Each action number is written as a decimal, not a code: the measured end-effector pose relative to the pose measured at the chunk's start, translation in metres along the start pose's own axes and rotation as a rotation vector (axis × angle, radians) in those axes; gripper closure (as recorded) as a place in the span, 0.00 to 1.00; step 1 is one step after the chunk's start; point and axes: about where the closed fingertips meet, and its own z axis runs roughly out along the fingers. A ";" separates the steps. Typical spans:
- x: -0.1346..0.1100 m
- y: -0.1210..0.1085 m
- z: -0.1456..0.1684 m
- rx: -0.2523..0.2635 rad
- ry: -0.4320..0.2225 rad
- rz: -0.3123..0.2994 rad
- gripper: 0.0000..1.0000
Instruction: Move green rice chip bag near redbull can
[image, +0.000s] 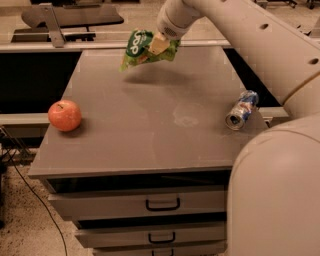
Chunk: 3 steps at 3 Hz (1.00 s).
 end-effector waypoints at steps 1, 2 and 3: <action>0.046 0.011 -0.016 -0.015 0.068 0.054 1.00; 0.092 0.028 -0.028 -0.042 0.111 0.145 1.00; 0.134 0.041 -0.045 -0.052 0.154 0.235 1.00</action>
Offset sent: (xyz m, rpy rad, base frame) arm -0.0736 -0.1392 -0.0742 0.0564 0.2289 -0.2478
